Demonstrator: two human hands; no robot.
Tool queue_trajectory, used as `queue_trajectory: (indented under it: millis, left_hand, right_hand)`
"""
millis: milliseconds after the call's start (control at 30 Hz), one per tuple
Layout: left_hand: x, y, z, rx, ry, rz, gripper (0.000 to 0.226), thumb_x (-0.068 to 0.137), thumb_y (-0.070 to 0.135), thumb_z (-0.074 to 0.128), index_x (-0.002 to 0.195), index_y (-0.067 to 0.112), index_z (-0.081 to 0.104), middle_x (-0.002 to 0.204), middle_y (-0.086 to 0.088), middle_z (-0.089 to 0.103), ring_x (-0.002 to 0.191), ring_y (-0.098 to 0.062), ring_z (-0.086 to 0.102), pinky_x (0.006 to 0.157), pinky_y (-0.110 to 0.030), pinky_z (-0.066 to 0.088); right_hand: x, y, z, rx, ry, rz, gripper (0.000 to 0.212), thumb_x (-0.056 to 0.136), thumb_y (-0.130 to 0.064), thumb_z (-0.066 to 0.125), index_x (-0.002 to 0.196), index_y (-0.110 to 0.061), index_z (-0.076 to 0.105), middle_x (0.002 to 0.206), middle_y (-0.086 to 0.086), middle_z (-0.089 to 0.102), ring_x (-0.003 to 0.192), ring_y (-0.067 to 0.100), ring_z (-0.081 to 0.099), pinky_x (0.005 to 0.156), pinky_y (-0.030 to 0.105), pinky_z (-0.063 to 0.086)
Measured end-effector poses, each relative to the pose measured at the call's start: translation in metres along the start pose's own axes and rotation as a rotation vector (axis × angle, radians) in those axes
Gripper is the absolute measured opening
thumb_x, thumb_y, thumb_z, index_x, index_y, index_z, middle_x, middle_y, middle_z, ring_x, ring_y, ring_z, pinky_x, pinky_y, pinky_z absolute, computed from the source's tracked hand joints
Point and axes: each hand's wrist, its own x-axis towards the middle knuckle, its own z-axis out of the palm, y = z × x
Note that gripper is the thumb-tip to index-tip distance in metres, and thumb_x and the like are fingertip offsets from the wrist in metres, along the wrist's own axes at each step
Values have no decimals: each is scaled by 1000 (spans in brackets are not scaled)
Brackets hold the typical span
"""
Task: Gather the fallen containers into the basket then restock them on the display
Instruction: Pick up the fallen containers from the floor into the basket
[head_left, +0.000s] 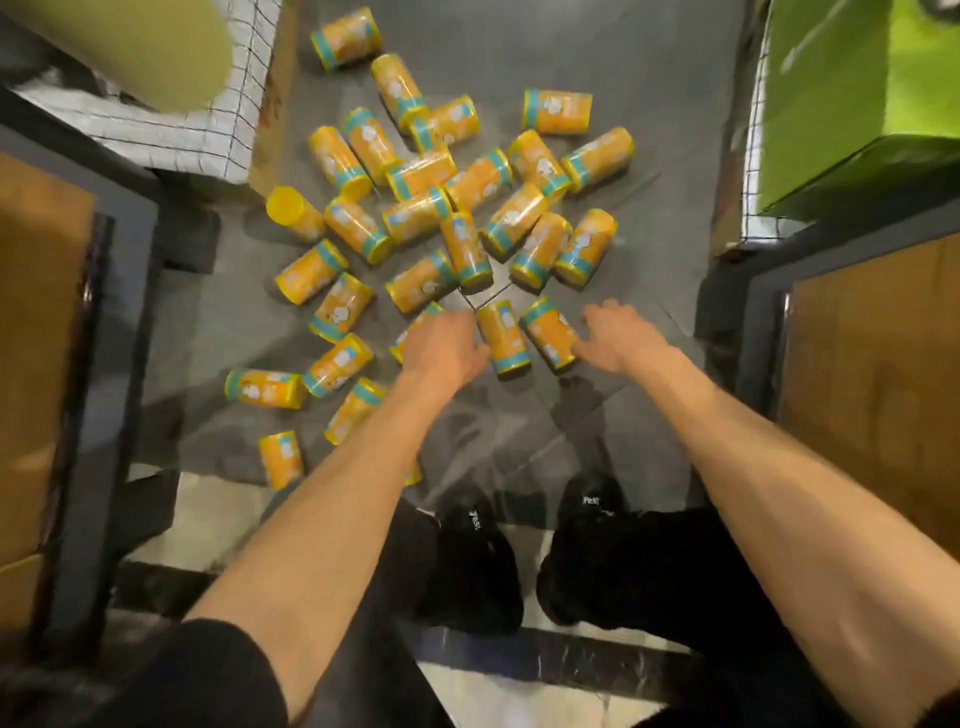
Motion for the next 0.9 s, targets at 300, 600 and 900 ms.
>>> queue_trajectory:
  millis: [300, 600, 900]
  left_hand:
    - [139, -14, 124, -198, 74, -63, 44, 93, 35, 52, 124, 5, 53, 119, -21, 62, 111, -39, 57, 82, -44, 50]
    - [207, -21, 184, -515, 84, -283, 65, 92, 54, 52, 132, 4, 48, 131, -20, 57, 119, -39, 54, 92, -42, 46]
    - [216, -13, 181, -740, 55, -304, 43, 89, 50, 64, 87, 7, 61, 94, -10, 63, 94, -28, 62, 73, -32, 46]
  right_hand:
    - [157, 14, 83, 122, 89, 7, 56, 94, -36, 56, 141, -8, 44, 142, 20, 41, 131, 38, 40, 104, 40, 39]
    - [227, 24, 119, 226, 174, -28, 60, 89, -40, 66, 131, -4, 45, 133, 19, 49, 124, 36, 47, 94, 40, 42]
    - [245, 37, 121, 414, 53, -30, 71, 81, -51, 74, 129, -6, 49, 123, 11, 59, 110, 27, 58, 86, 36, 47]
